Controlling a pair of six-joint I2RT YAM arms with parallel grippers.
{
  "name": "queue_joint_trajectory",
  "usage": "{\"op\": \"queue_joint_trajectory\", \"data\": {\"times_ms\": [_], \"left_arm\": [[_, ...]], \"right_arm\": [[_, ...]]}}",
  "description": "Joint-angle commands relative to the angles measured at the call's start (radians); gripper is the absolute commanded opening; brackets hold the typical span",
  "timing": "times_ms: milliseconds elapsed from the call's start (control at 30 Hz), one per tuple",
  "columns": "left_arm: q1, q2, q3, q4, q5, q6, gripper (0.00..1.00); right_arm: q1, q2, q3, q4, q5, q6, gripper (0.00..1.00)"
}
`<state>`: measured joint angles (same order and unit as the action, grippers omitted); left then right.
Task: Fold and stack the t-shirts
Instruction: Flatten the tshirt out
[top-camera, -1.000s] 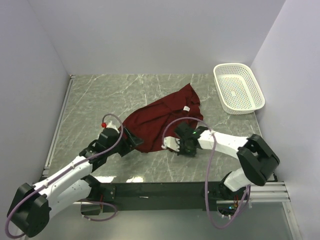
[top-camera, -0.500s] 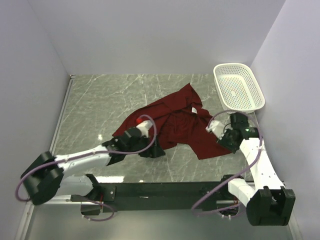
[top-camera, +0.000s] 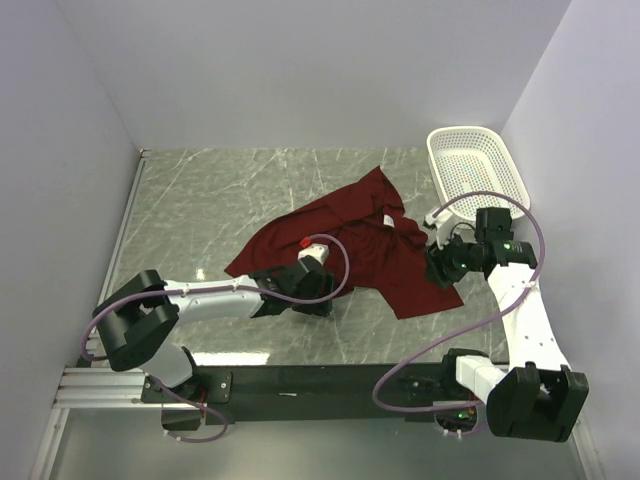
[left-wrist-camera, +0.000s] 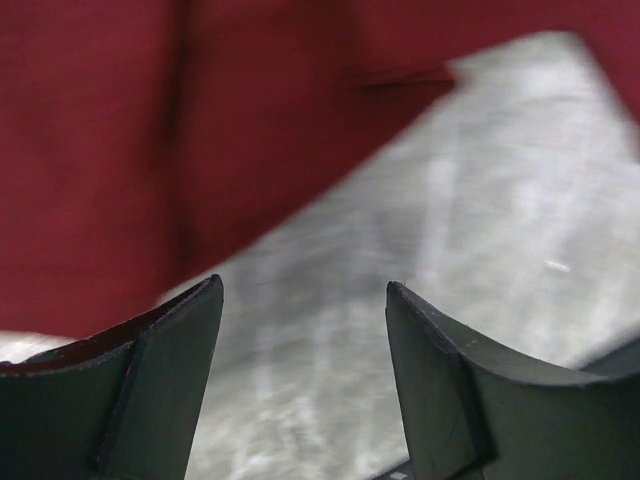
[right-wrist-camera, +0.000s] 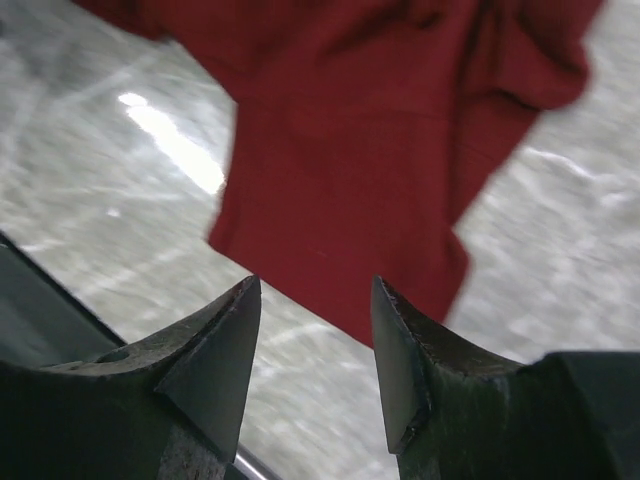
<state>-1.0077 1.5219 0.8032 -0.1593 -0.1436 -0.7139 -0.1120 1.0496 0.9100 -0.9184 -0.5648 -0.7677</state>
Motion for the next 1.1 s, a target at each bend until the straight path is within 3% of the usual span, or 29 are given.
{"op": "queue_joint_trajectory", "data": {"times_ms": [0, 233, 567, 667, 700, 800, 900, 1033, 1067], "left_arm": [[-0.002, 0.009, 0.051, -0.127, -0.171, -0.068, 0.72], [-0.002, -0.052, 0.044, -0.17, -0.341, -0.119, 0.67], [0.038, 0.058, 0.134, -0.252, -0.45, -0.067, 0.64], [0.061, 0.081, 0.142, -0.238, -0.441, -0.035, 0.52], [0.067, 0.09, 0.146, -0.238, -0.442, -0.023, 0.37], [0.09, 0.109, 0.154, -0.24, -0.442, 0.001, 0.11], [0.103, 0.092, 0.157, -0.247, -0.465, 0.028, 0.01], [0.179, -0.001, 0.16, -0.246, -0.514, 0.117, 0.01], [0.257, -0.017, 0.165, -0.241, -0.51, 0.142, 0.01]], "right_arm": [[0.024, -0.016, -0.029, 0.056, -0.11, 0.08, 0.55], [0.052, -0.046, -0.039, 0.073, -0.115, 0.105, 0.56], [0.057, -0.053, -0.04, 0.079, -0.129, 0.114, 0.56], [0.058, -0.054, -0.04, 0.078, -0.129, 0.114, 0.56], [0.058, -0.053, -0.039, 0.076, -0.13, 0.114, 0.56], [0.058, -0.057, -0.04, 0.078, -0.132, 0.117, 0.56], [0.058, -0.063, -0.042, 0.078, -0.13, 0.12, 0.56], [0.057, -0.068, -0.043, 0.081, -0.13, 0.12, 0.56], [0.057, -0.065, -0.043, 0.082, -0.13, 0.122, 0.56]]}}
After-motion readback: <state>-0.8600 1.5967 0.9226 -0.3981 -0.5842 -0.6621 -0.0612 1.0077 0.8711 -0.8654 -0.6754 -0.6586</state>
